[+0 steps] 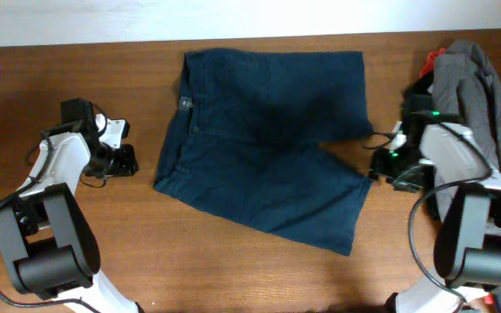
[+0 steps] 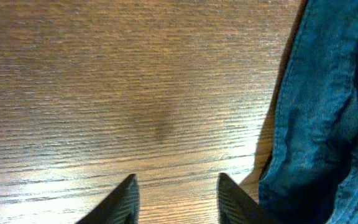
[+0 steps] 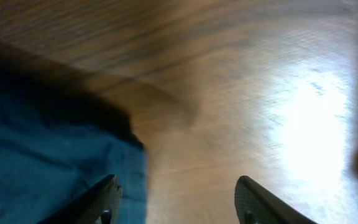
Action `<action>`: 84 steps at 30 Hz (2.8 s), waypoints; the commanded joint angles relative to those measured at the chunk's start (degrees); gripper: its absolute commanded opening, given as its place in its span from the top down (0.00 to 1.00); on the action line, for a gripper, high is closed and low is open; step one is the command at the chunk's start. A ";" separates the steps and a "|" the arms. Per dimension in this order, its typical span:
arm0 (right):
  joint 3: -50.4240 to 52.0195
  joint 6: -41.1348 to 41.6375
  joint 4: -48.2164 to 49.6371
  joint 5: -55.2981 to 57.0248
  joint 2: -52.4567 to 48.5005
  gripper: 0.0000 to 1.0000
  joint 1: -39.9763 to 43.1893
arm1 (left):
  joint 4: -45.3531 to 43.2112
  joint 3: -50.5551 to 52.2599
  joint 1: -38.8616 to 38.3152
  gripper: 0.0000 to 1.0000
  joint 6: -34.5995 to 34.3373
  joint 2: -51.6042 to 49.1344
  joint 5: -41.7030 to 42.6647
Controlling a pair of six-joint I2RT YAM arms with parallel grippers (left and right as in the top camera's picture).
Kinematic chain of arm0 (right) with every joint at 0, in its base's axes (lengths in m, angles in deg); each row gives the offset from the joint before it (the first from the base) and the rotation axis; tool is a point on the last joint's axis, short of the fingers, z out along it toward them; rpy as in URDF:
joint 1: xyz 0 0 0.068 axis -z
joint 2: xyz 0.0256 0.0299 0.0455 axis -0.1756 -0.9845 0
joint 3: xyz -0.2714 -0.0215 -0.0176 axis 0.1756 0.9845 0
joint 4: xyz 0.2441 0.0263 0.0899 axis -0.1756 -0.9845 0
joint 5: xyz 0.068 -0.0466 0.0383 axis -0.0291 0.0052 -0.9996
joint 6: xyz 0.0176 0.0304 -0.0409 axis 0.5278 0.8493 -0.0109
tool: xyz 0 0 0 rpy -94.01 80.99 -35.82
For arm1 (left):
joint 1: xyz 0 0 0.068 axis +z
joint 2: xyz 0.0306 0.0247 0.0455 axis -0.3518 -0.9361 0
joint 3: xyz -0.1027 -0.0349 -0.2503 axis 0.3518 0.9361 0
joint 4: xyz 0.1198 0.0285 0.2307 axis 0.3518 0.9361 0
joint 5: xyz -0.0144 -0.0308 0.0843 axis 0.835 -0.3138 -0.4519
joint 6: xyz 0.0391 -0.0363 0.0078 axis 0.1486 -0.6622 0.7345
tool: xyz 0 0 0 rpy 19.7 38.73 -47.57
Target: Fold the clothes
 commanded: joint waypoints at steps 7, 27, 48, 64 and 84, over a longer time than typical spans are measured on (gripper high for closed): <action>-2.01 -10.97 -11.78 -18.08 1.07 0.27 1.36 | 1.73 1.25 -0.02 0.48 -0.13 0.98 8.61; 10.14 -6.40 -7.17 -17.57 1.05 0.35 -4.61 | -4.68 6.23 -7.30 0.47 1.70 0.98 10.69; 10.14 -6.43 -5.62 -17.55 1.05 0.35 -4.61 | -5.18 0.20 -10.75 0.67 6.01 1.07 12.41; 10.14 -6.43 -4.96 -17.55 1.07 0.35 -4.61 | -8.72 0.20 -14.25 0.71 5.92 -3.87 12.44; 10.14 -6.38 -3.45 -17.55 1.05 0.36 -4.52 | 6.23 -11.50 -10.82 1.00 2.69 -0.68 2.34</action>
